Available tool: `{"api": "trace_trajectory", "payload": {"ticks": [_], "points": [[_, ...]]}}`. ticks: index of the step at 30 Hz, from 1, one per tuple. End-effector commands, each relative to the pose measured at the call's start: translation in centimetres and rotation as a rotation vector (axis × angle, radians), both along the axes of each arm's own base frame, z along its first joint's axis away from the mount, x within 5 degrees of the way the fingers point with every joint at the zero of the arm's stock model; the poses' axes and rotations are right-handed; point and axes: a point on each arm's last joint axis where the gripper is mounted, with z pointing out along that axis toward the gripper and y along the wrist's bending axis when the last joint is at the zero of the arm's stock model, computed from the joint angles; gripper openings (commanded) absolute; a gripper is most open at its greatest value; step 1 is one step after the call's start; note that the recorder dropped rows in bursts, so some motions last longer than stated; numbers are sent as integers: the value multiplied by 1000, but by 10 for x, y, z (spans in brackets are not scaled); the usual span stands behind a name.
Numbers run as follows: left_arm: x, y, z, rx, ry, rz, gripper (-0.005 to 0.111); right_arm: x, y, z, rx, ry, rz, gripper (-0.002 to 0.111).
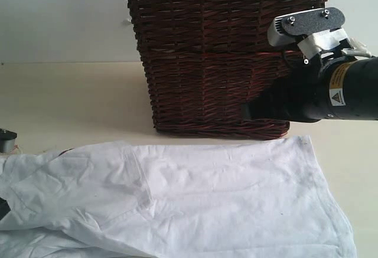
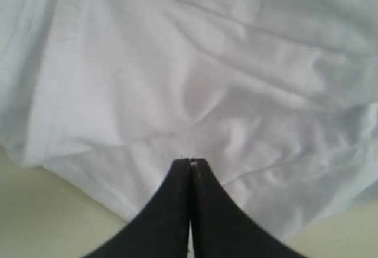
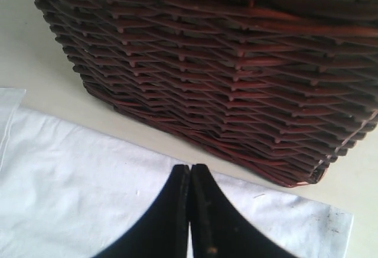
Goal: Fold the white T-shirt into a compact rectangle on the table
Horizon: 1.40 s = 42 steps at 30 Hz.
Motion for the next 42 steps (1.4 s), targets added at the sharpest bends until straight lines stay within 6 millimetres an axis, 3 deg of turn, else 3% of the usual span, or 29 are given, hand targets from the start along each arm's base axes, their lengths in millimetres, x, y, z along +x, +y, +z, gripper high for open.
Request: {"api": "trace_trajectory", "payload": {"ticks": [1, 2, 3, 4, 5, 12, 17, 21, 28, 36, 42], "points": [[10, 0, 14, -8, -178, 105, 10, -1, -1, 2, 8, -11, -1, 0], [15, 2, 14, -10, -223, 132, 33, -1, -1, 2, 8, -11, -1, 0], [18, 3, 13, -12, -241, 142, 46, -1, -1, 2, 8, -11, -1, 0], [22, 8, 8, -10, -243, 183, 73, -1, -1, 2, 8, -11, -1, 0], [25, 11, 5, -6, -225, 194, 76, -1, -1, 2, 8, -11, -1, 0], [39, 15, -19, 3, -144, 184, 64, 0, -1, 2, 12, -20, 6, 0], [33, 15, -10, 11, -100, 160, 22, -1, -1, 2, 11, -15, 3, 0], [28, 17, -2, 31, -89, 134, 0, -1, -1, 2, 9, -13, 2, 0], [16, 24, 13, 99, -26, 66, 0, -1, -1, 2, 11, -12, 1, 0], [-4, 29, 39, 123, 64, -165, 0, -1, -1, 2, 11, -12, 1, 0], [-17, 30, 42, 126, 153, -167, 1, -1, -1, 2, 11, -6, -4, 0]]}}
